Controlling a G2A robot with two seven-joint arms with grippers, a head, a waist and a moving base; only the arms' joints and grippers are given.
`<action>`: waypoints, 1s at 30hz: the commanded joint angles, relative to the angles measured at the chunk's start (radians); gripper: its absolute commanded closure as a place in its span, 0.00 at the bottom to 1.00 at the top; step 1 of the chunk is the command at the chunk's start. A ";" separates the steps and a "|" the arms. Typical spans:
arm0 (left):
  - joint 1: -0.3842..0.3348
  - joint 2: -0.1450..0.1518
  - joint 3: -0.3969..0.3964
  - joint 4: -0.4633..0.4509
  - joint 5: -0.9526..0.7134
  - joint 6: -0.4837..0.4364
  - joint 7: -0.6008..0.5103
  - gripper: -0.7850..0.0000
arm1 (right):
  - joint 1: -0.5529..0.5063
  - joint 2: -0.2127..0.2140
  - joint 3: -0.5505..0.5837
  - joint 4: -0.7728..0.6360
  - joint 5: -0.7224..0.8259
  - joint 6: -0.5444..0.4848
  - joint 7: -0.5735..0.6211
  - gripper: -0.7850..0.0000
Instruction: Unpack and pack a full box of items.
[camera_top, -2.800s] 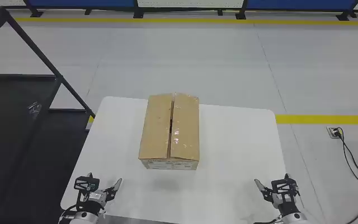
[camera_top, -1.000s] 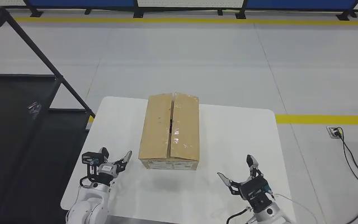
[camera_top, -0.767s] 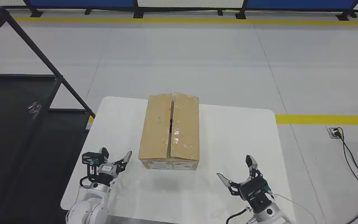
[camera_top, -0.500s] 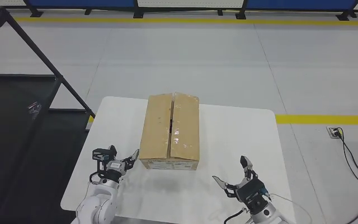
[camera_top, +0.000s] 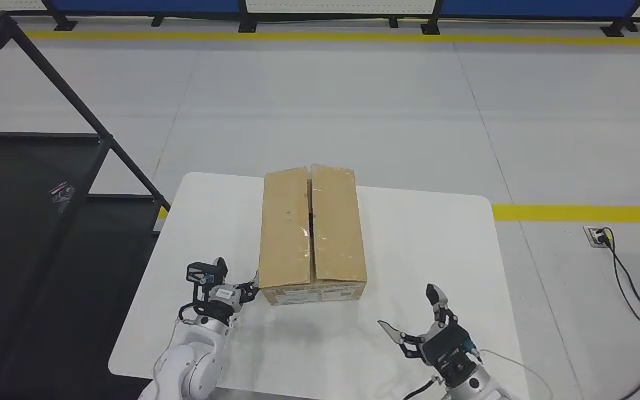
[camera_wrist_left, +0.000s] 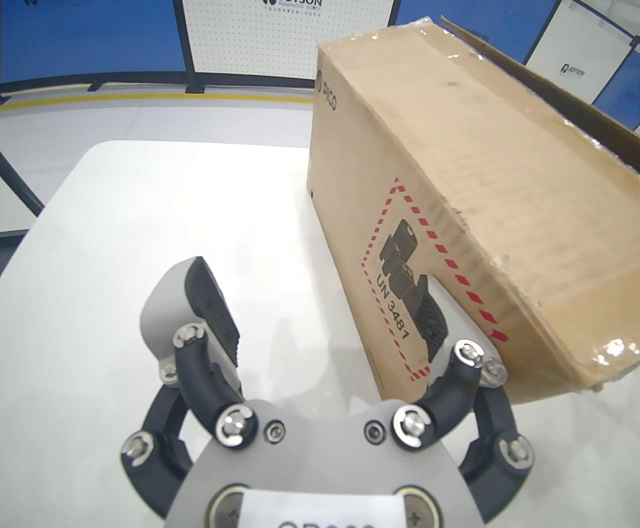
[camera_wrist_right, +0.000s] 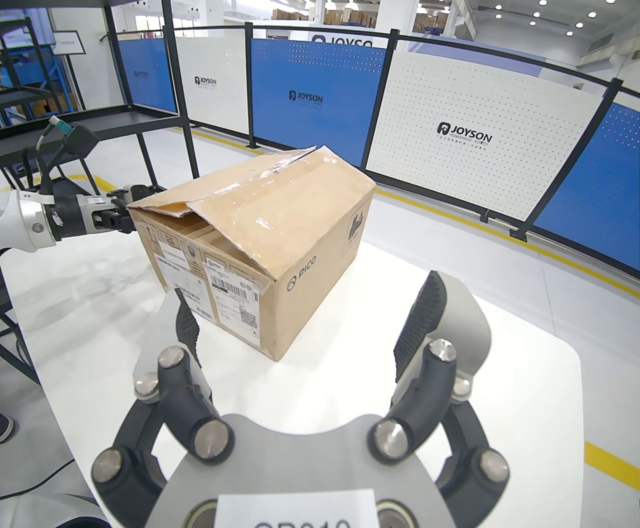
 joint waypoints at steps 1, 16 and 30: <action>-0.004 -0.003 0.012 0.000 0.001 -0.007 0.000 0.00 | 0.000 0.000 0.001 0.003 0.001 -0.002 -0.003 0.00; -0.034 -0.025 0.107 -0.010 0.038 -0.023 -0.008 0.00 | 0.016 -0.003 -0.007 0.022 0.002 -0.012 -0.010 0.00; -0.039 -0.035 0.135 -0.022 0.055 -0.048 -0.016 0.00 | -0.004 -0.003 0.008 0.021 0.012 -0.012 -0.035 0.00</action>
